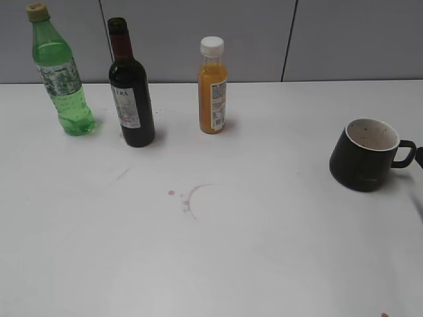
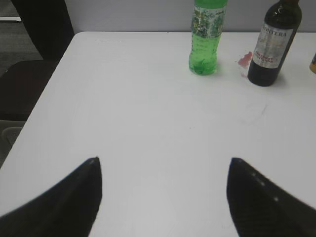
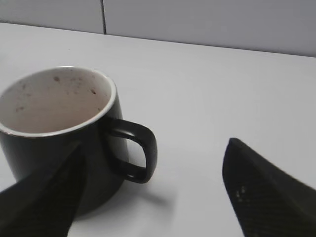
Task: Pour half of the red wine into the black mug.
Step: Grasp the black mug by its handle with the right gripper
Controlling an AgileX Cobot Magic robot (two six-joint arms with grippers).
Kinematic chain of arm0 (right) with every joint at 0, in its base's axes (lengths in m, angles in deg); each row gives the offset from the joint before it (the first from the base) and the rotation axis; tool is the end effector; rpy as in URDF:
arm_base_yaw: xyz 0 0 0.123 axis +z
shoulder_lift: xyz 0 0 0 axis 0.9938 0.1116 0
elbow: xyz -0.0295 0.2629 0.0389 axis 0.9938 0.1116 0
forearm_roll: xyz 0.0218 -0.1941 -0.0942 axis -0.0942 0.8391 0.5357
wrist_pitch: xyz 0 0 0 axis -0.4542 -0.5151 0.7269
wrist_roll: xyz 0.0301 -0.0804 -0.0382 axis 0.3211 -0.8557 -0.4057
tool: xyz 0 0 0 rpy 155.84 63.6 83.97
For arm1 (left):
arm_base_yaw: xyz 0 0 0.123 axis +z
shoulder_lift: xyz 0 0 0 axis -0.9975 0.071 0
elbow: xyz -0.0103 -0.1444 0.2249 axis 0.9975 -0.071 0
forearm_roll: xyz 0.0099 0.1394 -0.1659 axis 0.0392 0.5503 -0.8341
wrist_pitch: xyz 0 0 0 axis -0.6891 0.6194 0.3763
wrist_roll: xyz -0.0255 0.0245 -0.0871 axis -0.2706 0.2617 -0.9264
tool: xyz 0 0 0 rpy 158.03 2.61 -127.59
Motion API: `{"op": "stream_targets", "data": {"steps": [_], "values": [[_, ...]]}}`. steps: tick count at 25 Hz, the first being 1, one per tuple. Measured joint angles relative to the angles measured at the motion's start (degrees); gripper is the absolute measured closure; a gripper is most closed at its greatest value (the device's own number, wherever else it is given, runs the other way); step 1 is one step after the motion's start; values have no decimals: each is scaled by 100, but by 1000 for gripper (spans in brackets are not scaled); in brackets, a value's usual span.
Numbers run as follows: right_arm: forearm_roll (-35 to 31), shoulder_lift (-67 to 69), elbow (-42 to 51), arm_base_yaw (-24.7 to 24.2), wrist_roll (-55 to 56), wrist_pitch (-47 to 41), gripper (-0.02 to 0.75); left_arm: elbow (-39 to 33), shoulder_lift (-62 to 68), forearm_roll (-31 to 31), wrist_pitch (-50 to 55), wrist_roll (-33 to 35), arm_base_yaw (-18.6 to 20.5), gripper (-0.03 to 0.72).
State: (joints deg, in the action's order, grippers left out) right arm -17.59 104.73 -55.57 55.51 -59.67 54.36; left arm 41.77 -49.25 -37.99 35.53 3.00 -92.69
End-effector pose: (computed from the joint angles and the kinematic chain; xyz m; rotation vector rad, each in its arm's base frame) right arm 0.2314 -0.0570 0.1364 -0.2109 1.8083 0.1322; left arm -0.0163 0.0092 0.2617 0.0790 2.0210 0.0074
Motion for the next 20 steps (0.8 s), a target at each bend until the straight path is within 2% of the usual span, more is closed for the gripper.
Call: {"op": "stream_targets", "data": {"steps": [20], "values": [[227,1408,-1018,27,58,0,78,0,0,0,0,0,0,99]]}}
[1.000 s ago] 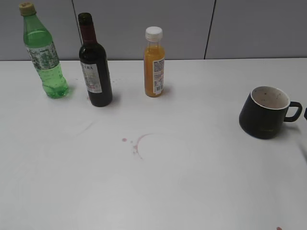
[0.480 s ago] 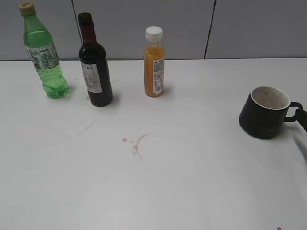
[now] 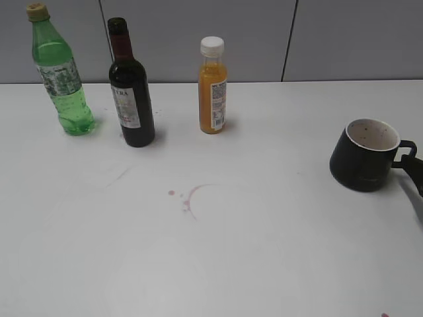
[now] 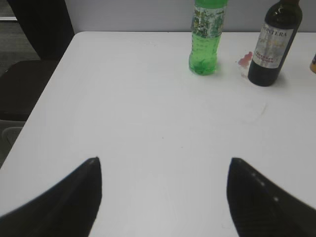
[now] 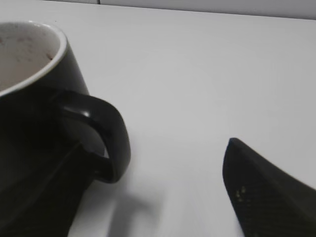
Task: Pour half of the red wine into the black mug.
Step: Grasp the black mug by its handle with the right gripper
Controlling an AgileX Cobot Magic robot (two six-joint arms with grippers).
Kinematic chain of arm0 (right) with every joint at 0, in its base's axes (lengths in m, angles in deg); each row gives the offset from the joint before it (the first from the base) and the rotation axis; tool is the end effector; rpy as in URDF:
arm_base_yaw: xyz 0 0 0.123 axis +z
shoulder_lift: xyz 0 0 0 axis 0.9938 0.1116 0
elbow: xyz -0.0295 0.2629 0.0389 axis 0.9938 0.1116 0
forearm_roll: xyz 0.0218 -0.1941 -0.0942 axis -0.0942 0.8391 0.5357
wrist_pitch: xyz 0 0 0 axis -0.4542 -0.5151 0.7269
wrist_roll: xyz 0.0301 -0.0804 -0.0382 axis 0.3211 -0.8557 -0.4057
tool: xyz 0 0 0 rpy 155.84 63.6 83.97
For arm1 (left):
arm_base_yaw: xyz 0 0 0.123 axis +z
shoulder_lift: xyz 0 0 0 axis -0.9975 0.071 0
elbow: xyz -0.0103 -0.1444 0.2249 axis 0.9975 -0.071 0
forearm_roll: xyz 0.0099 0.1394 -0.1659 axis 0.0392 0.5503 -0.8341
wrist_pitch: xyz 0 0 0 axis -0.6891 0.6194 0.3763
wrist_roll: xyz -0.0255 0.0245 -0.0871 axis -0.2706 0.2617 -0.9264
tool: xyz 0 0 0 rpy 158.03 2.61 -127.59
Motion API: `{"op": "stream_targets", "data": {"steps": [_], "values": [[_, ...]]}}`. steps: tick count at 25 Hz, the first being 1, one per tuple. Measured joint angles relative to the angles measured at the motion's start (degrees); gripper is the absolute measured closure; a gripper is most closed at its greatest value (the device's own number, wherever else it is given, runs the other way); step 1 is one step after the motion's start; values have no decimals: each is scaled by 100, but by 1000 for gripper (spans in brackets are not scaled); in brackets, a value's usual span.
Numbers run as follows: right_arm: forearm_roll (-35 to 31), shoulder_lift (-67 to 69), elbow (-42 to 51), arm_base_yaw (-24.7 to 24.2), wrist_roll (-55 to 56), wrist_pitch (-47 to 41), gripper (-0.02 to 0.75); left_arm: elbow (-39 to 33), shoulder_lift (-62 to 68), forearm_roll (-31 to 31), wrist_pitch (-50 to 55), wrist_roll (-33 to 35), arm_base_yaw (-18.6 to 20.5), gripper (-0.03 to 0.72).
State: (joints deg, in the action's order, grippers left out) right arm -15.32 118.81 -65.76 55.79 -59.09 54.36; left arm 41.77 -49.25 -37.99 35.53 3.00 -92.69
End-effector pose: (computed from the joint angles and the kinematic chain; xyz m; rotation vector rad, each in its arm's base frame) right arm 0.2667 -0.0714 0.0953 -0.2200 1.8645 0.2040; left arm -0.0163 0.0092 0.2617 0.0790 2.0210 0.0074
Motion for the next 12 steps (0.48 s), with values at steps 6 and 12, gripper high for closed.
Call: {"op": "stream_targets", "data": {"steps": [6,12], "values": [[-104,55,-183,109,13,0,78,0,0,0,0,0,0,99],[-122,216,-258,122,71,0,78,0,0,0,0,0,0,99]]}}
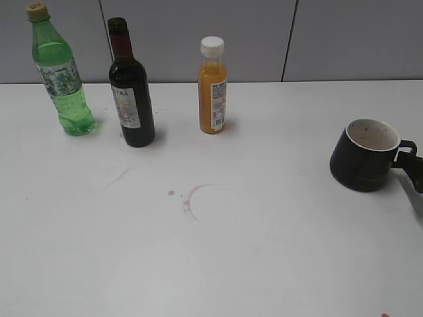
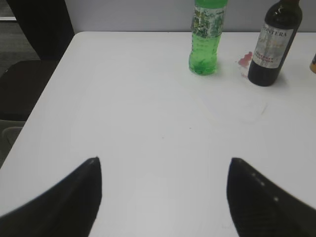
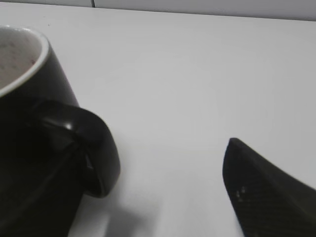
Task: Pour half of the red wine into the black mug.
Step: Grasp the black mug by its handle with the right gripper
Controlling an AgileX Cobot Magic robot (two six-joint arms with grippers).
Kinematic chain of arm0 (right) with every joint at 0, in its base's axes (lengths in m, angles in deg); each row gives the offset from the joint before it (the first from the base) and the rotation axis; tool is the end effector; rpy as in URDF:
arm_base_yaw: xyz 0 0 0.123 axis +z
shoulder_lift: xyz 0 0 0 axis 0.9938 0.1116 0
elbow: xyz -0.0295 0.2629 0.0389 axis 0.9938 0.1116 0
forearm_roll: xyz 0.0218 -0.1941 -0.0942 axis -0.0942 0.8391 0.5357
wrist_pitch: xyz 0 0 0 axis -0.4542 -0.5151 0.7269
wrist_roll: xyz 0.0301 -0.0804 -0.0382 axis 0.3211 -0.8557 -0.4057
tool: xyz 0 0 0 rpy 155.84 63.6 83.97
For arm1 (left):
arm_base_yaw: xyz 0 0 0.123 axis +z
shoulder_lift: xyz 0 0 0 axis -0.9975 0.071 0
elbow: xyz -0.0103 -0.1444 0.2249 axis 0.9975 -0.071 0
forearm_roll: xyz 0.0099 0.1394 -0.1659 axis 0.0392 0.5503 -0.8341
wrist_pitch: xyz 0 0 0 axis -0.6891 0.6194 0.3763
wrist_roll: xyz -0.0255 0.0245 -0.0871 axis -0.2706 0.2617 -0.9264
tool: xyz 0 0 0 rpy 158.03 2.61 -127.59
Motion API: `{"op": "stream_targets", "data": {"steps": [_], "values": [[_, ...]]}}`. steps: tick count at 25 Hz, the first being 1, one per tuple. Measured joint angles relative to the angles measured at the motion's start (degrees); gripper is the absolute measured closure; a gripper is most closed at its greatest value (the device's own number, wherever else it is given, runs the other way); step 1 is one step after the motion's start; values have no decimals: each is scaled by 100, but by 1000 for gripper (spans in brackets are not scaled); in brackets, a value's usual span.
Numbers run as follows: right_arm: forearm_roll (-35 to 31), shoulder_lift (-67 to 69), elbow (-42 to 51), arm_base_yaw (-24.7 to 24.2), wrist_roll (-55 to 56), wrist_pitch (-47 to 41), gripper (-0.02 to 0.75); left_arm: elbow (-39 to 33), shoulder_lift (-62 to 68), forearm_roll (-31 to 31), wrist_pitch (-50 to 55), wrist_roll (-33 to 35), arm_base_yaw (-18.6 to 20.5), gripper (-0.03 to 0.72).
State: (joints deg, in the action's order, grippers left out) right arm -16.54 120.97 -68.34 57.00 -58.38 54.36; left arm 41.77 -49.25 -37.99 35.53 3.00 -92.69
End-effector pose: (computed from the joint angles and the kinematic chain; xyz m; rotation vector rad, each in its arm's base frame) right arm 0.2774 -0.0719 0.0900 -0.2101 1.8592 0.2098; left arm -0.0163 0.0092 0.2617 0.0790 2.0210 0.0074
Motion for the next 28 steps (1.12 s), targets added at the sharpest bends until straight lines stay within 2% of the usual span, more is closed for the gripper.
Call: {"op": "stream_targets", "data": {"steps": [11,21,28], "values": [[-284,212,-371,376,19,0,80,0,0,0,0,0,0,99],[-454,602,-782,615,27,53,153,0,0,0,0,0,0,99],[-450,620,-892,658,27,41,164,0,0,0,0,0,0,99]]}}
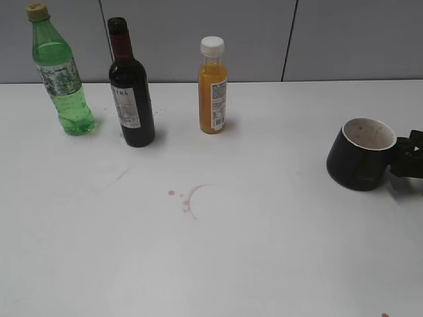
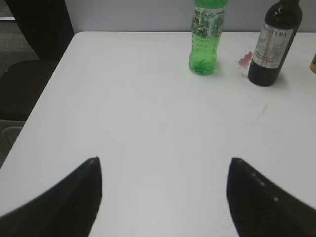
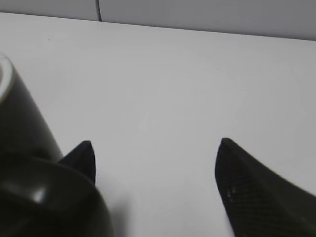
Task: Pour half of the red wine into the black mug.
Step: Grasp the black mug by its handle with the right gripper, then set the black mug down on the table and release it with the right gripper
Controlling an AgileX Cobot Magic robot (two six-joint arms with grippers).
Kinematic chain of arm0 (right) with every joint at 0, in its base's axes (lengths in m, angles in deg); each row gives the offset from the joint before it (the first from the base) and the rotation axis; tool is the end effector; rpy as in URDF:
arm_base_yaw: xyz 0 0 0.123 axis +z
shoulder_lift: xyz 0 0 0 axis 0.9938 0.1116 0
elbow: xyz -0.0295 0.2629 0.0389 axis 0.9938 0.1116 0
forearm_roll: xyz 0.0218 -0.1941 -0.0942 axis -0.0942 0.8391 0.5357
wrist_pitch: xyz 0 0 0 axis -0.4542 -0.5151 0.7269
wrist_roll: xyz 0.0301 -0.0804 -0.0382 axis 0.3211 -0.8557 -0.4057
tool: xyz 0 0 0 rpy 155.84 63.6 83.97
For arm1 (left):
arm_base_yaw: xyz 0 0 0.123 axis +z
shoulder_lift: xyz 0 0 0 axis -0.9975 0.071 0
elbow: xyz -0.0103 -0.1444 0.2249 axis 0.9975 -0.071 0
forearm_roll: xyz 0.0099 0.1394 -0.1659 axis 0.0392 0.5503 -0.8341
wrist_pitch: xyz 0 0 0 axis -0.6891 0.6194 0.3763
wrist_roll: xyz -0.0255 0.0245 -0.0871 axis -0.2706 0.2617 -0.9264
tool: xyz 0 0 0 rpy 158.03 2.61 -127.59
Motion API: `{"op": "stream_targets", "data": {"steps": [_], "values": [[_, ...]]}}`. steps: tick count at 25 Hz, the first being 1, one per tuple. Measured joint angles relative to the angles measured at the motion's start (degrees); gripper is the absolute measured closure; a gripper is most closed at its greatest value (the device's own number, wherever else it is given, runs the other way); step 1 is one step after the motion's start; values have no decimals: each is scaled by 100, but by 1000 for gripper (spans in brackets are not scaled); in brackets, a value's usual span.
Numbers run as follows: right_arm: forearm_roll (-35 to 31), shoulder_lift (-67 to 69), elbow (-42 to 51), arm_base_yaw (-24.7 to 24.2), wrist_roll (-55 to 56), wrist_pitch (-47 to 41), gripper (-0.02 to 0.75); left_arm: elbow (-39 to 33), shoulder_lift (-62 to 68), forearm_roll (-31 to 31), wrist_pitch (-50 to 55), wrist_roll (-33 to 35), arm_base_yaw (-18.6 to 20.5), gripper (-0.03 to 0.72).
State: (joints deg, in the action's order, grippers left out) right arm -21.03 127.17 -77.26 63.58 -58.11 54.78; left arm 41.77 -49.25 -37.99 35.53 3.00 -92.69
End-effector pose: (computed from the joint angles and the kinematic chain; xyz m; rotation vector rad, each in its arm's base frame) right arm 0.3170 -0.0571 0.0773 -0.2501 1.8047 0.2232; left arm -0.0163 0.0092 0.2617 0.0790 2.0210 0.0074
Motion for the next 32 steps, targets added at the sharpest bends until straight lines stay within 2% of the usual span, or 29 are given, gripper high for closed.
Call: {"op": "stream_targets", "data": {"steps": [5,8,9,11,12,13,19,22,28,32], "values": [[33,37,-74,0,0,-14,167,0,0,0,0,0,0,99],[65,65,-74,0,0,3,232,0,0,0,0,0,0,99],[80,66,-74,0,0,9,290,0,0,0,0,0,0,99],[108,66,-74,7,1,9,467,0,0,0,0,0,0,99],[120,66,-74,7,15,16,597,0,0,0,0,0,0,99],[106,66,-74,7,59,16,650,0,0,0,0,0,0,99],[158,66,-92,7,177,16,652,0,0,0,0,0,0,99],[409,-58,-92,7,272,-89,654,0,0,0,0,0,0,99],[1643,-565,-290,29,873,-318,659,0,0,0,0,0,0,99],[2458,-633,-855,341,1418,-318,660,0,0,0,0,0,0,99]]}}
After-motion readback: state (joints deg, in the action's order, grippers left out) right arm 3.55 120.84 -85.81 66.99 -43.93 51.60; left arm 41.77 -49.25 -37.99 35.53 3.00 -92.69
